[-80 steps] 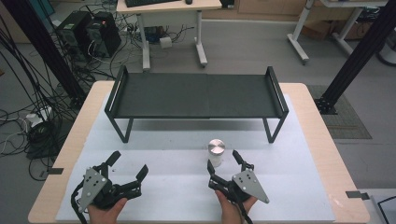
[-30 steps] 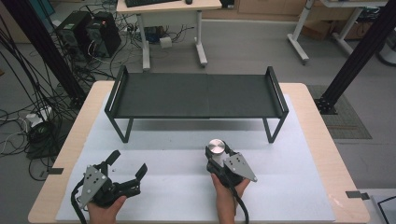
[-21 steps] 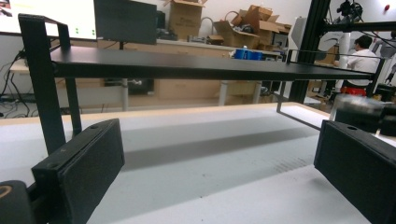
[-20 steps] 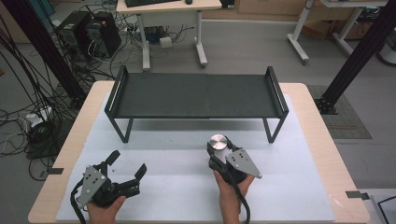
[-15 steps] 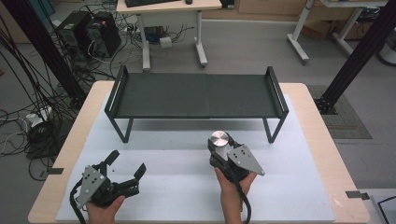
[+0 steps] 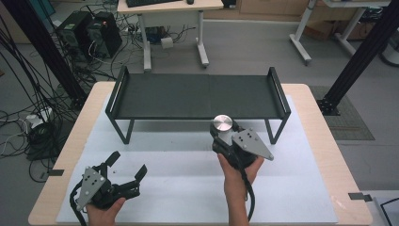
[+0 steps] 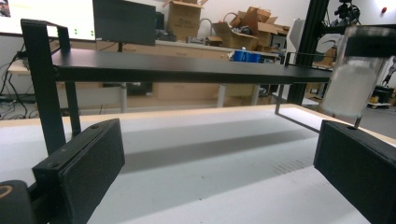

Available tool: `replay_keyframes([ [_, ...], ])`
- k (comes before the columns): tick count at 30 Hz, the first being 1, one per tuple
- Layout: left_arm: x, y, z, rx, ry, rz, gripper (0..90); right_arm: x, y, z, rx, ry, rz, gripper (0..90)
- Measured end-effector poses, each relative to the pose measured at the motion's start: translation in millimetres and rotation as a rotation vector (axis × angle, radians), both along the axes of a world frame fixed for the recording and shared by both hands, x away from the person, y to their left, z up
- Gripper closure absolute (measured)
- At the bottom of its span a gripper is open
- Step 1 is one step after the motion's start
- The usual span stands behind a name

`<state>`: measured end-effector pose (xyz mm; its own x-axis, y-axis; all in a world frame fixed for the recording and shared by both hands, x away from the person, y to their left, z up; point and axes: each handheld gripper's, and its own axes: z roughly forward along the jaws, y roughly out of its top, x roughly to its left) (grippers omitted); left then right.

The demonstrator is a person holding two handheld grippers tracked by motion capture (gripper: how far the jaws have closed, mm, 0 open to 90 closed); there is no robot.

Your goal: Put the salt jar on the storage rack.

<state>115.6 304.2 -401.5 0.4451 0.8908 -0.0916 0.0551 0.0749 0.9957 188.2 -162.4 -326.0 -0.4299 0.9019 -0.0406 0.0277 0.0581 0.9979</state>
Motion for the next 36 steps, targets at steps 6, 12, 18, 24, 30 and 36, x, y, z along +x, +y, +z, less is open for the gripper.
replay_keyframes([
  [6,1.1,0.6,1.5,0.000,0.000,-0.005,2.2,9.9,2.8,17.1,-0.008,-0.010,-0.008,42.6],
  [12,1.9,0.6,4.3,0.009,-0.001,-0.018,2.2,22.7,4.9,31.7,0.008,-0.020,-0.016,42.6],
  [18,3.2,2.0,6.0,0.009,-0.001,-0.024,2.3,35.9,7.0,45.8,0.007,-0.023,-0.035,42.6],
  [24,4.5,3.0,6.7,0.012,0.004,-0.027,2.3,49.2,11.5,56.3,-0.004,-0.017,-0.044,42.6],
  [30,5.7,3.5,7.3,0.016,0.008,-0.031,2.3,61.6,14.8,61.6,-0.003,-0.013,-0.058,42.6],
  [36,6.8,5.0,6.5,0.015,0.012,-0.032,2.3,74.7,14.3,64.8,0.000,-0.006,-0.084,42.6],
])
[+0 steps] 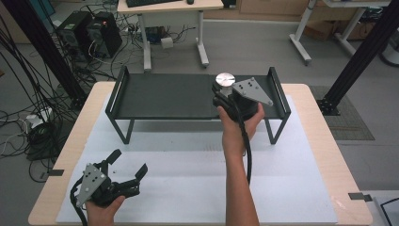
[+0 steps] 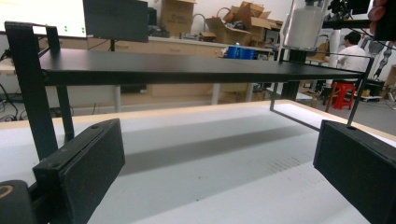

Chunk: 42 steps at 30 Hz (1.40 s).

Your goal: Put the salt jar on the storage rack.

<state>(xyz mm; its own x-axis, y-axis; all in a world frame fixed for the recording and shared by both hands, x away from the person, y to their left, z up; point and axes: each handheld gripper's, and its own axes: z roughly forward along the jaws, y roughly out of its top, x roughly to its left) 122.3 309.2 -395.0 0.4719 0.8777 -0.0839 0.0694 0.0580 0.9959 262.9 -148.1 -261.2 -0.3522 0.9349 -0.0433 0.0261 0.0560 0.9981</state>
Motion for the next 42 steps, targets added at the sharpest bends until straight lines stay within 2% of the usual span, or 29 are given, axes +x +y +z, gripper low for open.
replay_keyframes([
  [6,0.8,0.6,-0.8,-0.004,0.003,-0.002,2.3,12.5,-0.7,-0.7,0.001,0.008,-0.018,42.6],
  [12,2.1,0.1,-0.2,0.002,0.004,-0.005,2.3,26.9,2.3,-4.8,-0.020,0.033,-0.034,42.6],
  [18,3.6,-1.3,-0.1,0.001,0.006,-0.004,2.3,39.6,0.8,-11.9,-0.003,0.061,-0.043,42.6],
  [23,4.7,-1.8,-0.2,0.003,0.008,-0.001,2.3,43.7,0.7,-14.3,-0.002,0.073,-0.043,42.6],
  [33,4.4,-2.1,-1.8,-0.004,0.012,0.000,2.4,45.4,1.0,-18.1,0.009,0.078,-0.043,42.2],
  [34,4.4,-2.1,-2.2,-0.003,0.013,-0.001,2.4,45.2,0.7,-17.6,0.009,0.080,-0.042,40.3],
  [36,4.0,-2.2,-2.7,-0.004,0.015,-0.002,2.4,41.9,2.5,-17.4,0.015,0.066,-0.058,28.6],
  [42,2.1,-2.8,-2.5,-0.007,0.008,-0.004,2.4,20.4,2.8,-12.7,0.003,0.008,-0.090,20.4],
])
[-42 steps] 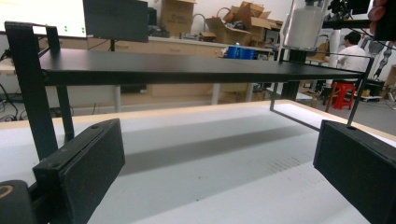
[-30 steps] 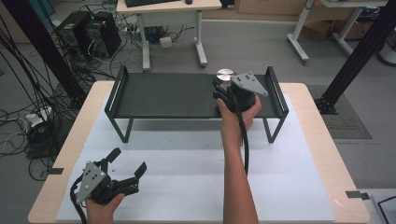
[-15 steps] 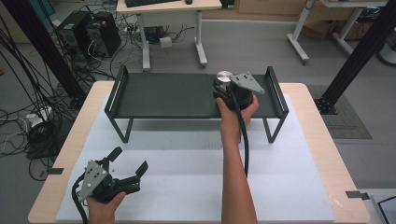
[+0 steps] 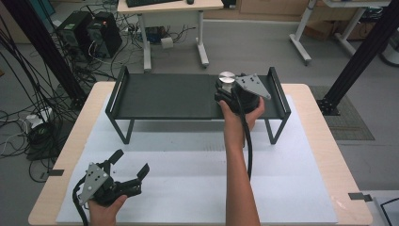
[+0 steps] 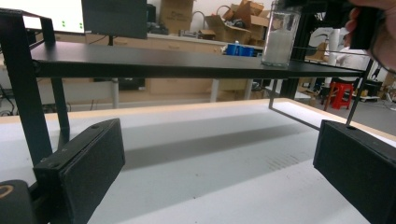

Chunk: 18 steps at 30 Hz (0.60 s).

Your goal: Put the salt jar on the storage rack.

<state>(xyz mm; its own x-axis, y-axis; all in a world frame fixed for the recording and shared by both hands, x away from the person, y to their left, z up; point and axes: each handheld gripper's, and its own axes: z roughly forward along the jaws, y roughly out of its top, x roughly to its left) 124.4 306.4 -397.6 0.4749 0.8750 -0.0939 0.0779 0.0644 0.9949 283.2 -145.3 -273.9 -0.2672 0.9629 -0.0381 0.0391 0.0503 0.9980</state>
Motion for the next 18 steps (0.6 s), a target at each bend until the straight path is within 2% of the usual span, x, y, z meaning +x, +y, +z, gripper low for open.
replay_keyframes([
  [6,-2.6,0.3,-0.2,-0.010,-0.006,0.004,2.3,-32.2,-5.6,0.1,-0.025,-0.064,-0.016,19.6],
  [9,-3.6,0.1,0.4,-0.013,-0.009,0.006,2.3,-47.2,-11.3,-1.7,-0.014,-0.086,-0.014,18.4],
  [12,-4.1,-0.2,0.5,-0.017,-0.011,0.008,2.3,-59.6,-14.4,-2.3,-0.014,-0.095,-0.009,17.2],
  [18,-6.4,-0.9,-0.1,-0.020,-0.011,0.011,2.3,-73.1,-15.7,-5.0,-0.012,-0.090,-0.002,15.8],
])
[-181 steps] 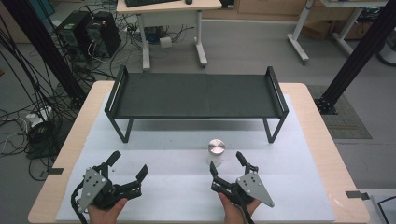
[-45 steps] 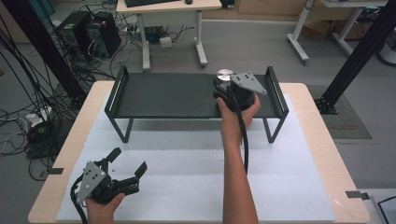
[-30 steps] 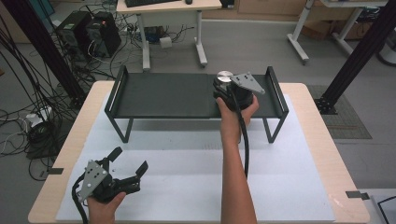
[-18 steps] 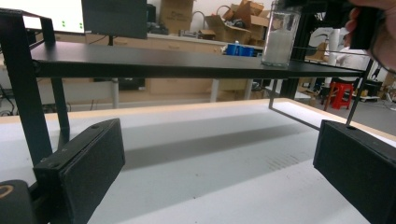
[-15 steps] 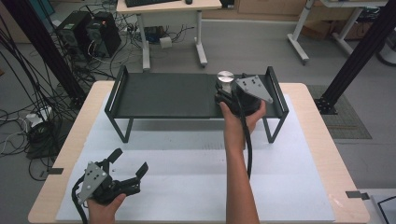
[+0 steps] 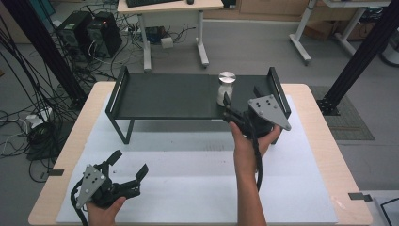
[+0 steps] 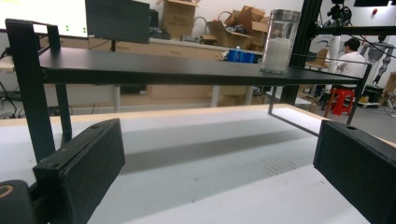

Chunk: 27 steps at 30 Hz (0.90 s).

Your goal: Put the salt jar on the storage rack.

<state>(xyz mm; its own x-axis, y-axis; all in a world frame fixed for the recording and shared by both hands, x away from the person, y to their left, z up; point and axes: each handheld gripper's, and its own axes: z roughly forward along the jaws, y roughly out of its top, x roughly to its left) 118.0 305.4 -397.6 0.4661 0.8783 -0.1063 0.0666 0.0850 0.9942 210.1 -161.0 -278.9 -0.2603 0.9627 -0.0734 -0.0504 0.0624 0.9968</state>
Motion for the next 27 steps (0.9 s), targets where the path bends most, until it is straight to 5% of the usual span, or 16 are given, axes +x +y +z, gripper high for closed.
replay_keyframes([
  [13,-3.0,-0.3,1.3,0.015,0.004,-0.004,2.1,-33.4,-5.1,-22.8,-0.001,0.053,0.041,10.0],
  [27,-7.4,-1.3,-0.1,0.024,0.015,0.006,1.4,-48.2,-28.3,-43.0,-0.026,0.151,0.100,8.4],
])
